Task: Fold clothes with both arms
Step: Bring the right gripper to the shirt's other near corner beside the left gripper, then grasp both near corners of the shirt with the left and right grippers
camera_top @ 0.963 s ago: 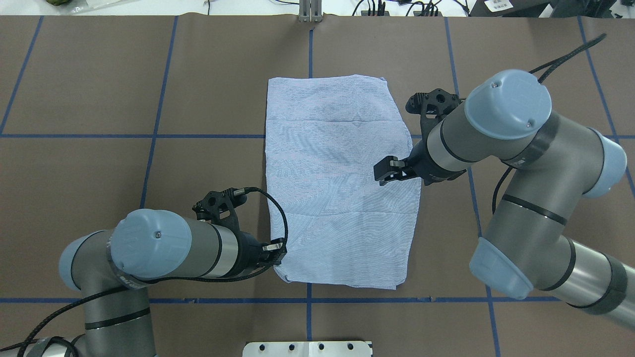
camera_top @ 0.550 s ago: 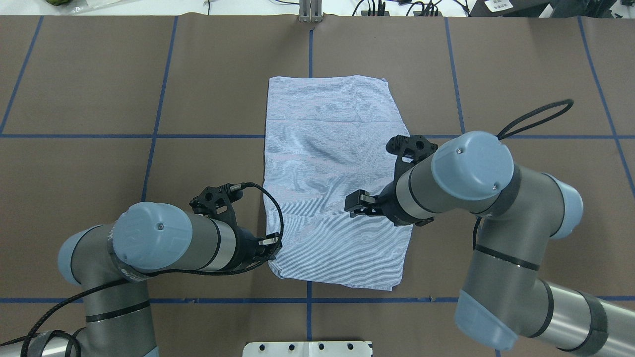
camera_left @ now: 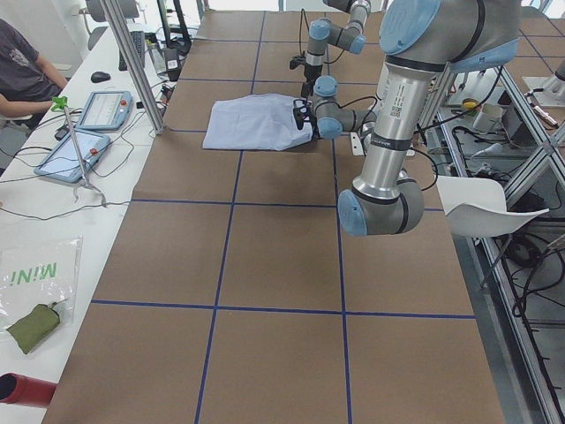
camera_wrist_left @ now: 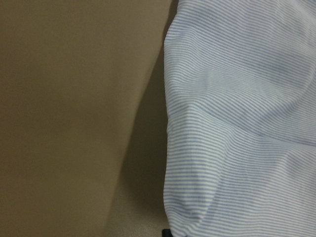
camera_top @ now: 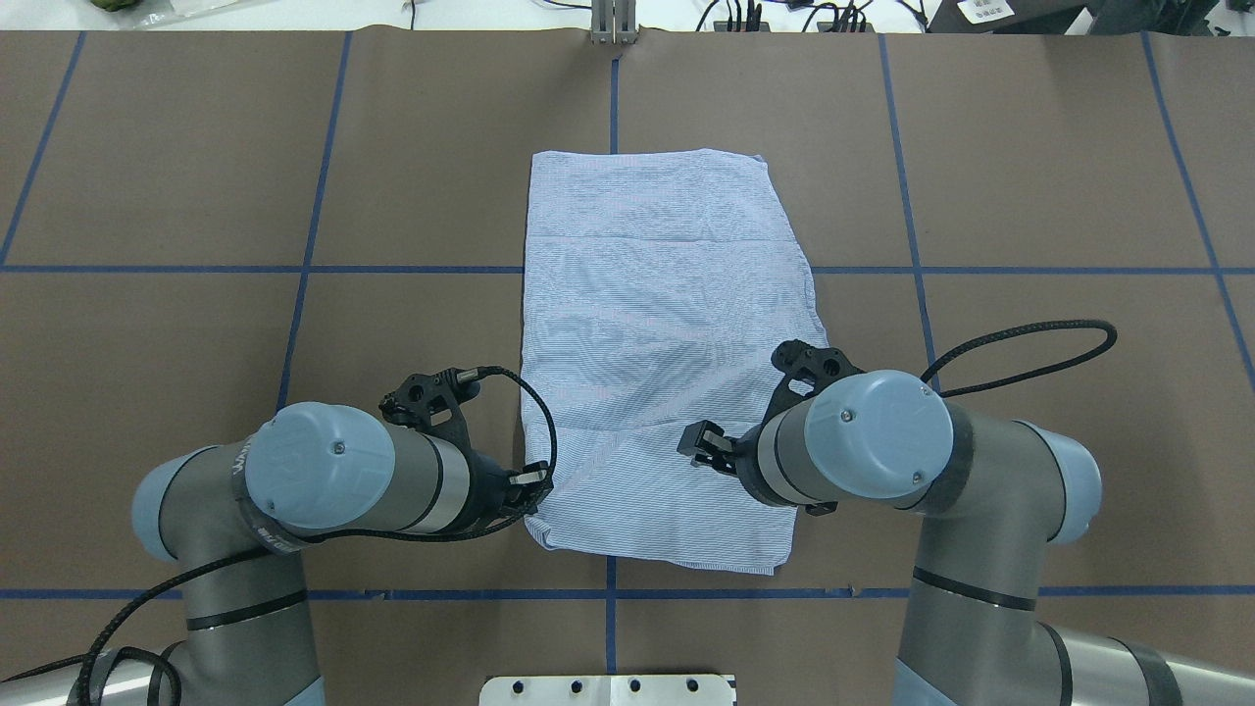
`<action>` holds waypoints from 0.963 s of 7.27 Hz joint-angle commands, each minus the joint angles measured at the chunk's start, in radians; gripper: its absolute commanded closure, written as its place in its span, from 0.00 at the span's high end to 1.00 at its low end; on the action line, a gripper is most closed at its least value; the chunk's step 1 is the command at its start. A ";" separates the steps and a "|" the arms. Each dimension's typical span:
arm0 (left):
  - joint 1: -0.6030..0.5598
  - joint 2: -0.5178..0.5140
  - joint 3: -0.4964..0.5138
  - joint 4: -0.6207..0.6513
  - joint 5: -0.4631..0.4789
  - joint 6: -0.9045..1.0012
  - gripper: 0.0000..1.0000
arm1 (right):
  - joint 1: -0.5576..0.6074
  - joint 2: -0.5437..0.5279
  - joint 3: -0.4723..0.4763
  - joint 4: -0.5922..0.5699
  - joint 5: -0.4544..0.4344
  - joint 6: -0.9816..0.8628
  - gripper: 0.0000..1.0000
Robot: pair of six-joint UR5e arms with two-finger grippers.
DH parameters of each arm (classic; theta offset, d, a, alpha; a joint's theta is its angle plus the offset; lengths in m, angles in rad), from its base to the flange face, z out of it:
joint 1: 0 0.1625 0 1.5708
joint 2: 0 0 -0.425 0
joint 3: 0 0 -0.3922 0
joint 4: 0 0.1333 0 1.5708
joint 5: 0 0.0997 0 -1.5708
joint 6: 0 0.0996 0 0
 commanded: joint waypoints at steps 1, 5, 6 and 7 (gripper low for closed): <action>0.000 0.000 0.001 0.000 0.000 -0.001 0.00 | -0.044 -0.007 -0.007 -0.002 -0.081 0.059 1.00; 0.003 -0.003 0.002 0.000 -0.001 -0.004 0.00 | -0.066 0.022 -0.018 -0.203 0.043 0.054 1.00; 0.003 -0.003 0.002 0.000 0.000 -0.005 0.00 | -0.058 0.039 -0.013 -0.224 0.051 0.054 1.00; 0.003 -0.003 0.002 0.000 -0.001 -0.005 0.00 | -0.058 0.038 -0.019 -0.220 0.049 0.051 1.00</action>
